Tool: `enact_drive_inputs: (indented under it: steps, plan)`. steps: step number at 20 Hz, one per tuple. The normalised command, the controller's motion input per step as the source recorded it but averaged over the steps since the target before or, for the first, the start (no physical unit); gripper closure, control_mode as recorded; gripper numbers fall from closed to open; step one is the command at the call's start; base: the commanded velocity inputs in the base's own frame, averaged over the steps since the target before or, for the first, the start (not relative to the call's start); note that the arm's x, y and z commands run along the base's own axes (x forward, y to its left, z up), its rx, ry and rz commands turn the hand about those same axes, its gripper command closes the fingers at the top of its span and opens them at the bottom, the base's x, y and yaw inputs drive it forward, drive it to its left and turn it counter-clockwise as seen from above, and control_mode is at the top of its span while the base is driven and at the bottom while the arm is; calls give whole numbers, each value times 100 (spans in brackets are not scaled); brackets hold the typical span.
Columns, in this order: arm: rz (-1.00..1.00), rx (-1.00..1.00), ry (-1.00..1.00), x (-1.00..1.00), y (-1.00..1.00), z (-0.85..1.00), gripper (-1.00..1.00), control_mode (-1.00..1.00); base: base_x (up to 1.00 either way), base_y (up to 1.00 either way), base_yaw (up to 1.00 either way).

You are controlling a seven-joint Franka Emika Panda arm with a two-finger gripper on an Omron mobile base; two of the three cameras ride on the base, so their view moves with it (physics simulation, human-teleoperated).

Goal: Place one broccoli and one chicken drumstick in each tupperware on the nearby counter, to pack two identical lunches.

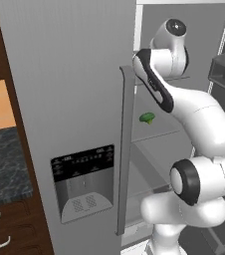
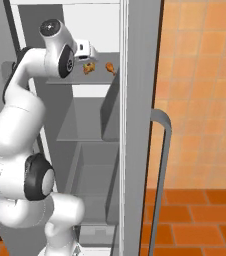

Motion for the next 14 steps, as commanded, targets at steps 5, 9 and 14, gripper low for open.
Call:
enact_drive_inputs:
  steps: [5, 9, 14]
  plan:
    - [0, 5, 7, 52, -9, -13, -100, -100, 0, 0, 0]
    - [8, 3, 6, 58, 0, -7, -100, -100, 0, 0, 0]
    - [9, 0, 5, 59, 1, 0, -100, -100, 0, 0, 0]
